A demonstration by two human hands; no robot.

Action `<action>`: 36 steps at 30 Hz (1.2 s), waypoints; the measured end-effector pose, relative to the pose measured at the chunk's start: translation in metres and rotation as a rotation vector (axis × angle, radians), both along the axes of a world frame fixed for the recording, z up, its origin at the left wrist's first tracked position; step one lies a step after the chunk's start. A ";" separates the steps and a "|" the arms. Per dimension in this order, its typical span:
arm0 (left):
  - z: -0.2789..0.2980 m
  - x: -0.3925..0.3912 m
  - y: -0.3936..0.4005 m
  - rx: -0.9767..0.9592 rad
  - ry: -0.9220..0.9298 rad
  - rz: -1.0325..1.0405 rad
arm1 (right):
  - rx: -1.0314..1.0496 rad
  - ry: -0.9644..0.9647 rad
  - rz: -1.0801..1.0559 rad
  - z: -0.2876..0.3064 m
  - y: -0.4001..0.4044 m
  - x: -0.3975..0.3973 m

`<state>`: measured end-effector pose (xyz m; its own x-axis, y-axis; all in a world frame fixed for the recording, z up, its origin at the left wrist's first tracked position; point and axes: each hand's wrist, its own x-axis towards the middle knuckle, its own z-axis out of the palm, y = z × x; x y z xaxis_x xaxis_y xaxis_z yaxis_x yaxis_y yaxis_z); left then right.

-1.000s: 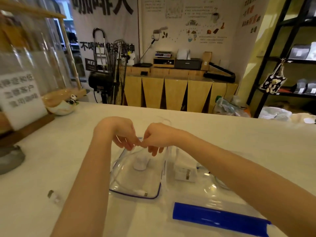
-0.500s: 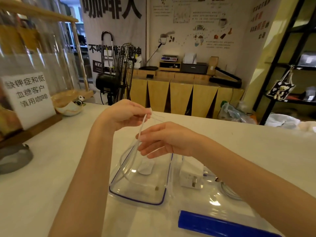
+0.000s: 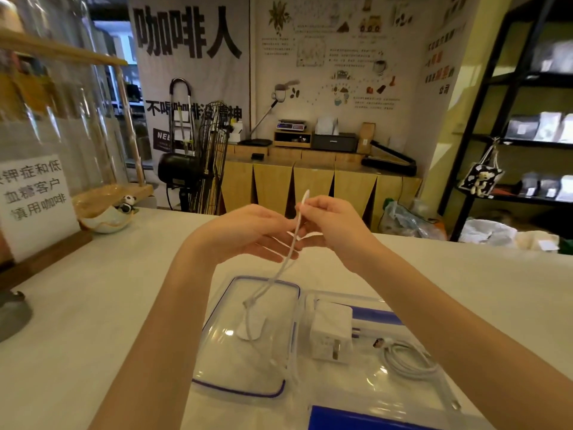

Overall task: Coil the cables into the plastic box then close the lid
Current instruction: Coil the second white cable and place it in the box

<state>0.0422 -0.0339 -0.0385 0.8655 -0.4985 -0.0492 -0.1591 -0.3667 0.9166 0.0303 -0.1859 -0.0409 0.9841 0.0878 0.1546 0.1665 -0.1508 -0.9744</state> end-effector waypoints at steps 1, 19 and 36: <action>0.000 -0.002 -0.002 0.045 0.000 -0.042 | 0.034 -0.002 -0.016 0.003 -0.003 0.002; -0.004 -0.006 -0.012 -0.011 -0.078 -0.221 | 0.466 0.121 -0.060 0.006 -0.021 0.020; -0.001 -0.007 -0.014 0.362 -0.080 -0.165 | -0.108 -0.154 -0.029 0.002 0.005 0.013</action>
